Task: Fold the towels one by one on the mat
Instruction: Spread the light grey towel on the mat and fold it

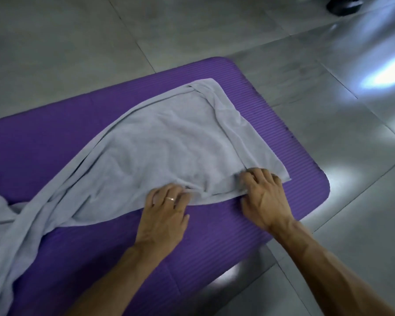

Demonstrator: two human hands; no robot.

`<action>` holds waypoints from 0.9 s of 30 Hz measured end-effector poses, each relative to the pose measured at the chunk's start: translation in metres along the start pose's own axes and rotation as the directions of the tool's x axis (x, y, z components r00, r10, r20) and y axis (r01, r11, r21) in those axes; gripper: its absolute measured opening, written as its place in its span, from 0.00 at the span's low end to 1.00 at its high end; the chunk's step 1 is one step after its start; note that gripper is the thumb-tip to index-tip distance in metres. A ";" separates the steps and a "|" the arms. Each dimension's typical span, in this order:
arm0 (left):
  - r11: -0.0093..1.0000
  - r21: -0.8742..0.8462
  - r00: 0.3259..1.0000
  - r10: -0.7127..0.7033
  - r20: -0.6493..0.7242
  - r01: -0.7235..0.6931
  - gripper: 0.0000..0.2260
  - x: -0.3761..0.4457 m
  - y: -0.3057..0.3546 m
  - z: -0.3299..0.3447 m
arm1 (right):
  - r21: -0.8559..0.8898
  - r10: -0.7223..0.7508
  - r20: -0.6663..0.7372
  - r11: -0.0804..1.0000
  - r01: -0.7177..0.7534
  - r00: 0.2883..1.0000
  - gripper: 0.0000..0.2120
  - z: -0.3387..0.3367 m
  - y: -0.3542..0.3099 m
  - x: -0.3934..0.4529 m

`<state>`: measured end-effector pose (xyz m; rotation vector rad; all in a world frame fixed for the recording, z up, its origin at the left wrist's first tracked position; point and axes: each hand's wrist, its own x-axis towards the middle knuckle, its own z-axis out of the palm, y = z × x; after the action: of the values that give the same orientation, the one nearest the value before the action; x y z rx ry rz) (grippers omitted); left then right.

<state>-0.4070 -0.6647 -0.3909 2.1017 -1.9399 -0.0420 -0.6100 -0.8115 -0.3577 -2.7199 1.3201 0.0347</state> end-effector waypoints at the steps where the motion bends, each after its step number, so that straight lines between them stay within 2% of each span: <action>1: 0.999 0.020 0.999 -0.044 -0.023 0.044 0.23 -0.015 -0.010 -0.005 | 0.037 -0.069 -0.041 0.997 0.071 0.997 0.19 0.001 -0.023 -0.001; 5: 0.967 0.112 0.974 -0.226 -0.027 0.227 0.26 -0.071 -0.055 -0.030 | 0.083 -0.340 -0.064 0.935 0.344 0.938 0.16 0.016 -0.114 -0.003; 9: 0.905 0.232 0.931 -0.364 -0.008 0.356 0.28 -0.090 -0.101 -0.041 | 0.047 -0.438 -0.018 0.898 0.438 0.899 0.24 0.025 -0.171 0.015; 15: 0.934 0.195 0.953 -0.302 -0.019 0.299 0.13 -0.075 -0.122 -0.044 | -0.034 -0.406 -0.032 0.914 0.405 0.913 0.10 0.030 -0.177 0.026; 17: 0.958 0.136 0.967 -0.252 -0.031 0.254 0.08 -0.082 -0.114 -0.048 | -0.064 -0.426 0.065 0.901 0.430 0.902 0.10 0.017 -0.176 0.021; 19: 0.987 0.061 0.988 -0.151 -0.011 0.151 0.06 -0.099 -0.104 -0.052 | -0.092 -0.424 0.247 0.885 0.457 0.871 0.11 0.002 -0.177 0.015; 21: 0.992 -0.005 0.992 -0.125 -0.011 0.124 0.13 -0.119 -0.099 -0.062 | -0.101 -0.430 0.346 0.866 0.489 0.834 0.13 -0.010 -0.181 0.013; 24: 0.948 0.052 0.949 -0.312 -0.047 0.314 0.28 -0.152 -0.110 -0.076 | 0.103 -0.529 0.165 0.848 0.519 0.832 0.13 -0.014 -0.213 0.022; 25: 0.914 0.091 0.919 -0.391 -0.058 0.395 0.31 -0.165 -0.115 -0.081 | 0.173 -0.555 0.117 0.828 0.534 0.823 0.14 -0.010 -0.232 0.028; 27: 0.833 0.134 0.844 -0.533 -0.066 0.537 0.36 -0.195 -0.123 -0.087 | 0.205 -0.626 0.068 0.771 0.603 0.777 0.20 0.000 -0.276 0.036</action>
<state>-0.2881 -0.4504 -0.3677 2.6672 -1.3082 0.0177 -0.3714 -0.6701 -0.3338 -2.7905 0.3203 0.0381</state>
